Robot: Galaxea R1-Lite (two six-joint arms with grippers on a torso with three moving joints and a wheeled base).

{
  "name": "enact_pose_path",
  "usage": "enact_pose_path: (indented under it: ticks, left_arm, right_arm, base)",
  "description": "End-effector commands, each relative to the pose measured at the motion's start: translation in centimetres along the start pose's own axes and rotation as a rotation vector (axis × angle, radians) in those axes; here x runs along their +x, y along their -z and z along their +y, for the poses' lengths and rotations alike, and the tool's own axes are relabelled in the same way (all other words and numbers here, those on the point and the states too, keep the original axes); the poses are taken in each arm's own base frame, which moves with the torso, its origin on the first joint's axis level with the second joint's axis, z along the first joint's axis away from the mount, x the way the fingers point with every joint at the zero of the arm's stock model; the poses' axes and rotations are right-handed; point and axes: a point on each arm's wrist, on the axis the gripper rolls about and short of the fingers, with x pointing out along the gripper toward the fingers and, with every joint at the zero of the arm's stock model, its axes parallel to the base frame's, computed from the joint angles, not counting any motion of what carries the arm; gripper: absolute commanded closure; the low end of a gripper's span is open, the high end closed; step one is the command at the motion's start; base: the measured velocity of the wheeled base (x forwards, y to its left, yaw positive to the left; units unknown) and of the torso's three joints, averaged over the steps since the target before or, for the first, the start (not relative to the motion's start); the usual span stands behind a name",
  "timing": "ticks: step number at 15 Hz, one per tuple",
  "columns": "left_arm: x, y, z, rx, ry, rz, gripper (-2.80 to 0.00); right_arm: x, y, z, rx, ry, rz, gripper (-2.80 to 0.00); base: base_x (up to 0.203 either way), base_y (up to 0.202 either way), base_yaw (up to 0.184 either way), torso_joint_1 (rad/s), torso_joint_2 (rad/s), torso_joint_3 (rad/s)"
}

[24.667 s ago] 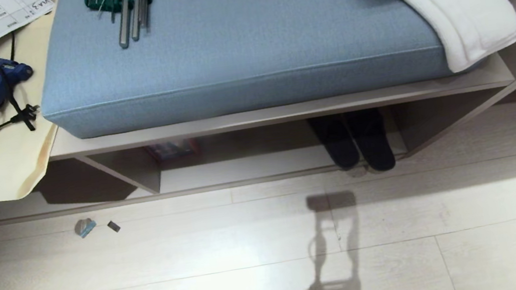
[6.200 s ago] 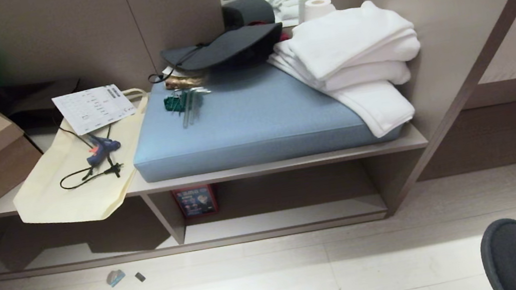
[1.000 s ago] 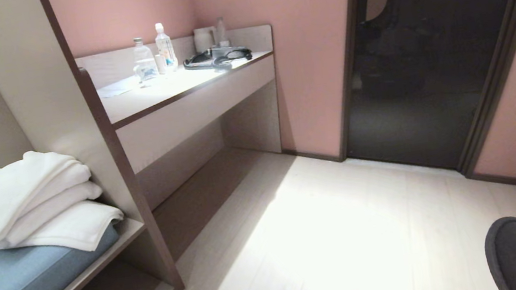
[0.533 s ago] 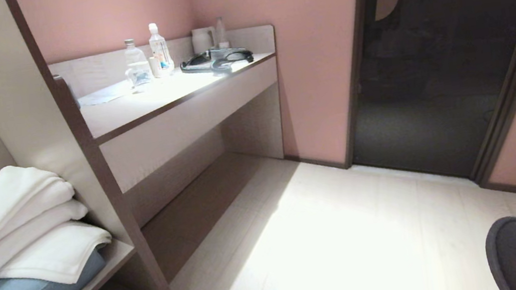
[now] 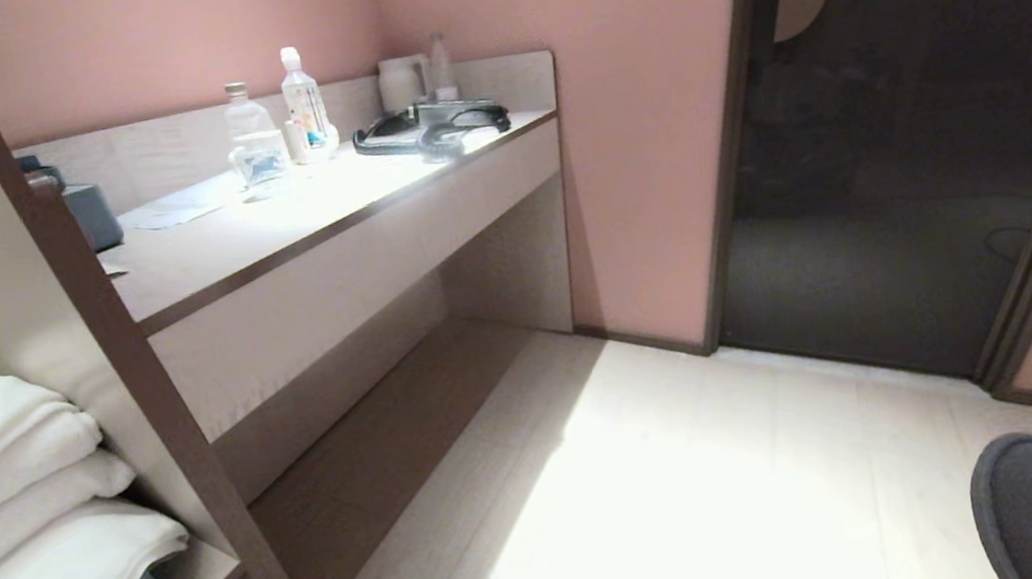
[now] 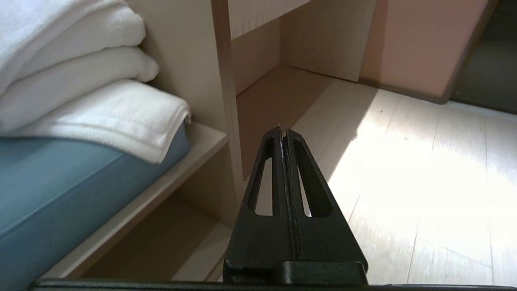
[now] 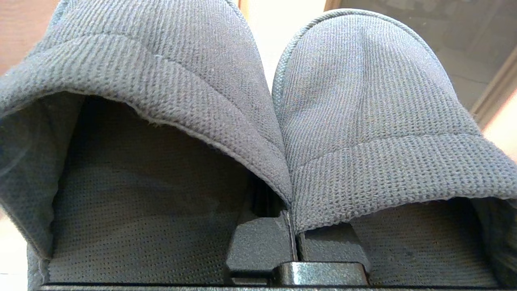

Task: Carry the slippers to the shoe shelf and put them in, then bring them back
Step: Place the slippers on the floor

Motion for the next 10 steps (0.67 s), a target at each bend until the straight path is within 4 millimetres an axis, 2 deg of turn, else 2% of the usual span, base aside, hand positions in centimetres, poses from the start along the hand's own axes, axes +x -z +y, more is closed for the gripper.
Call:
enact_pose_path:
  ticks: [1, 6, 10]
  left_arm:
    - [0.0, -0.01, 0.0, 0.0, 0.0, 0.0, 0.0]
    - [0.0, -0.01, 0.0, -0.002, 0.0, 0.0, 0.0]
    - [0.0, -0.01, 0.0, 0.0, 0.0, 0.0, 0.0]
  right_arm:
    - [0.01, -0.02, 0.0, -0.001, -0.001, 0.0, 0.0]
    - [0.01, -0.02, -0.01, -0.001, 0.001, 0.0, 0.0]
    - [0.01, -0.02, 0.0, -0.001, -0.001, 0.0, 0.0]
  base:
    - [0.198, 0.0, -0.001, 0.002, 0.0, 0.002]
    - [0.18, 0.0, 0.001, 0.003, 0.0, 0.002]
    - [0.0, 0.0, 0.0, 0.0, 0.0, -0.077]
